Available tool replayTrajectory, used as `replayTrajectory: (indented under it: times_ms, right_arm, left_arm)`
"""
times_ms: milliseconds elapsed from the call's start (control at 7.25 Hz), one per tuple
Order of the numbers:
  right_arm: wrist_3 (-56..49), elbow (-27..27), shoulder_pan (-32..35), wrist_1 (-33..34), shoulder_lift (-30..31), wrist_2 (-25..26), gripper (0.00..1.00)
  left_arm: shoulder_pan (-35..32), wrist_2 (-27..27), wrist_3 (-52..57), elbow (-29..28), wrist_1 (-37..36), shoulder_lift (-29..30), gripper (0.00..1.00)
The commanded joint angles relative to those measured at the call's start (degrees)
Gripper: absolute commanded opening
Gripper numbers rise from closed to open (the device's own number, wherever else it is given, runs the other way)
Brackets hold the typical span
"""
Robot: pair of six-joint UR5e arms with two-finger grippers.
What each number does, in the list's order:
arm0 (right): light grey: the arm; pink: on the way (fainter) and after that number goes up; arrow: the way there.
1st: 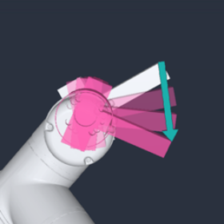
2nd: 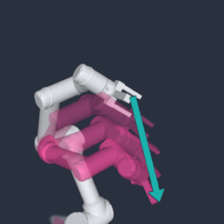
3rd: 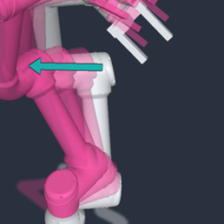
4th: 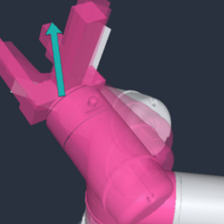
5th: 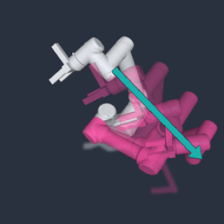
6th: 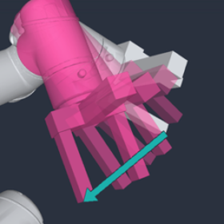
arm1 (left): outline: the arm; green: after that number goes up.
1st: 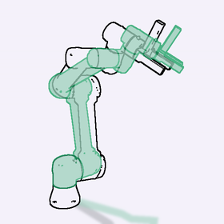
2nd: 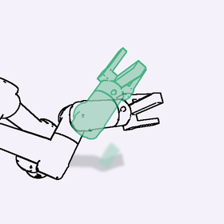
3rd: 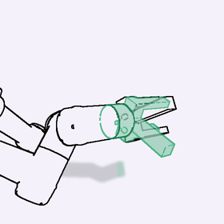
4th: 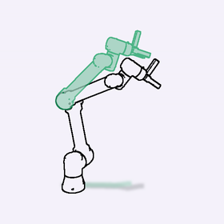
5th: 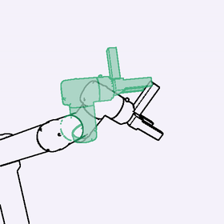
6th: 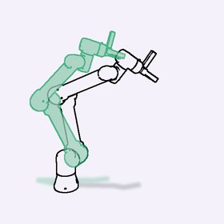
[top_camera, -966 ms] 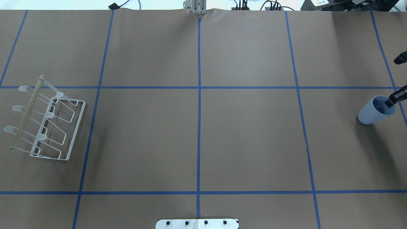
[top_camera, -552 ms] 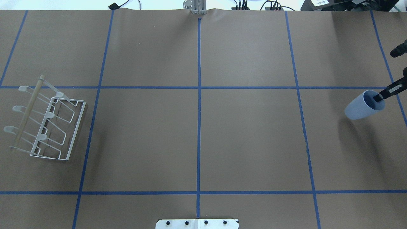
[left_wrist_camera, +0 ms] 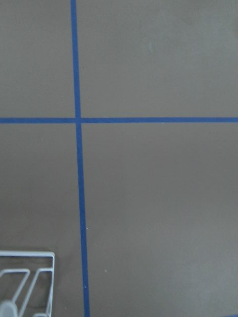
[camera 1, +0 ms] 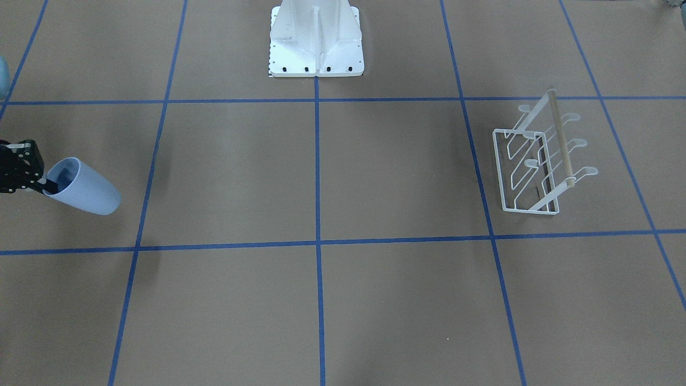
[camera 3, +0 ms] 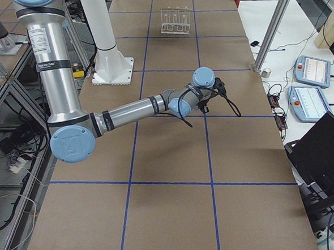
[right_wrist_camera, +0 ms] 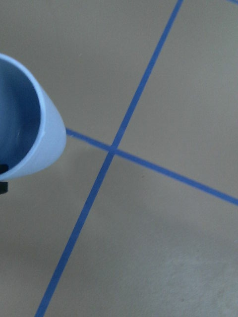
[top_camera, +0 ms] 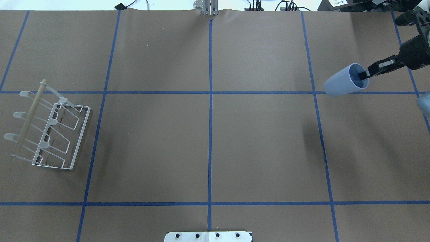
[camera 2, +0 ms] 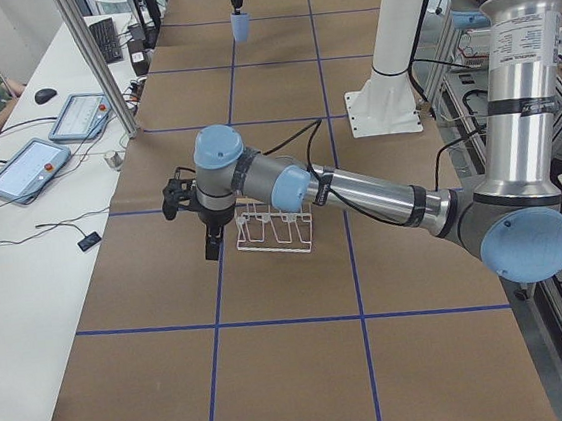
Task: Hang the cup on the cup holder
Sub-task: 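Lift the cup with the right gripper toward the table center while the left arm approaches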
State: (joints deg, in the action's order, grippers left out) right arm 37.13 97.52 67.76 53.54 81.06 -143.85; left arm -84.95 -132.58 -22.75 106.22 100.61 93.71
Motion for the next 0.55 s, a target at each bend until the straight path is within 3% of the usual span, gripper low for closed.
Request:
replayTrajectory:
  times_ms: [0, 414]
  right_arm:
    - [25.61, 0.04, -4.54, -20.15, -0.99, 3.29, 0.0]
    - [48.06, 2.05, -11.83, -33.37, -4.14, 10.14, 0.0]
  left_arm:
    - [1.78, -0.57, -17.76, 1.27, 14.45, 3.57, 0.98]
    - [14.23, -0.57, -42.2, 1.26, 28.98, 9.8, 0.97]
